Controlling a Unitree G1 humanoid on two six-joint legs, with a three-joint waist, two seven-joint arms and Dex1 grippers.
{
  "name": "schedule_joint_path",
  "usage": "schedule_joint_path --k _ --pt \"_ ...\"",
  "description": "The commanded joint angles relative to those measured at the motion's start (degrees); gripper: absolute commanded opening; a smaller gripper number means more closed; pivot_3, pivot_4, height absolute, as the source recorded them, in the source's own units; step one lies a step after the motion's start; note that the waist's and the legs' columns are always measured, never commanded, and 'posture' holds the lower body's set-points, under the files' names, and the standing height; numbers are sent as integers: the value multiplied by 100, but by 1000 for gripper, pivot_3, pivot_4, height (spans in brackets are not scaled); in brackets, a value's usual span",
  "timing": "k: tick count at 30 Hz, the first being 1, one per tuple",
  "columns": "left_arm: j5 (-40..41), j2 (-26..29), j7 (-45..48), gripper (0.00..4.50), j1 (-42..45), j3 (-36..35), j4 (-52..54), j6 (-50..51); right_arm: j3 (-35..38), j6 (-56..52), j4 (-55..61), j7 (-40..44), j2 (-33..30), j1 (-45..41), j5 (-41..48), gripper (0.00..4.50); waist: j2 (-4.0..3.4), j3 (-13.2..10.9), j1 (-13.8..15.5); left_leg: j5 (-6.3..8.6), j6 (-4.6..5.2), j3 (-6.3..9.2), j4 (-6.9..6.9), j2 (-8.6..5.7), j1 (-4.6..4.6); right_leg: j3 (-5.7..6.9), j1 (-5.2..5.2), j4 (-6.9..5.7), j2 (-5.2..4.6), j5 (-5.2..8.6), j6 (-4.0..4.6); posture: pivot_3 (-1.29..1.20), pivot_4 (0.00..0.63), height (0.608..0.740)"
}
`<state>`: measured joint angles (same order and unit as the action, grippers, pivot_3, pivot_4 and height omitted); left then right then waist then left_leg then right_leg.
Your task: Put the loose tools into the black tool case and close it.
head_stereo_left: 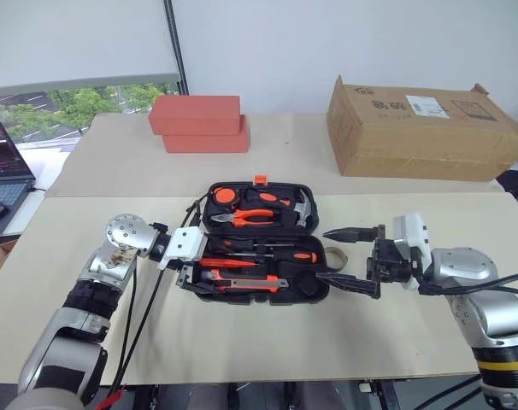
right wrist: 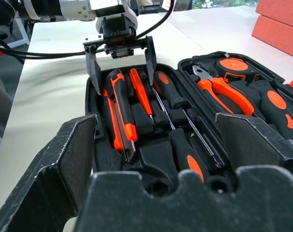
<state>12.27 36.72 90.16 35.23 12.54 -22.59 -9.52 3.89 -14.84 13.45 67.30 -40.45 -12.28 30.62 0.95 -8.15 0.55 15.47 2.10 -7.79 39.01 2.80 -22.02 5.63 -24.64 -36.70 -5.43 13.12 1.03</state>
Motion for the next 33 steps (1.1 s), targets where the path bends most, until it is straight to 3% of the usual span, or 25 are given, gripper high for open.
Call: schedule_joint_path --k 1,4,7,18,33 --pt "561 55 93 4463 146 -293 505 709 142 102 106 -13 11 -101 113 4500 0 0 0 0 0 -1 0 0 2 -1 0 -2 0 2 -3 0 150 711" --pt "967 -31 54 4463 207 -414 837 1378 131 106 90 -13 26 -136 103 4500 0 0 -1 -1 -2 1 2 0 3 -2 1 -5 0 6 -10 0 150 711" --pt "922 -232 -172 3816 251 -419 870 1333 134 117 70 -6 32 -154 93 4500 0 0 2 -4 -5 2 3 -1 7 -3 5 -5 0 8 -13 0 150 711" --pt "350 -849 -211 9 198 -52 69 415 137 95 108 -34 43 -143 86 4500 0 0 4 -5 -8 2 4 -2 16 -3 16 -3 2 1 -2 0 150 711" --pt "-169 -975 165 9 401 306 -586 -273 167 125 113 -50 46 -113 85 4500 1 0 3 -2 -3 4 5 -2 15 -1 16 -3 2 -3 5 0 150 711"
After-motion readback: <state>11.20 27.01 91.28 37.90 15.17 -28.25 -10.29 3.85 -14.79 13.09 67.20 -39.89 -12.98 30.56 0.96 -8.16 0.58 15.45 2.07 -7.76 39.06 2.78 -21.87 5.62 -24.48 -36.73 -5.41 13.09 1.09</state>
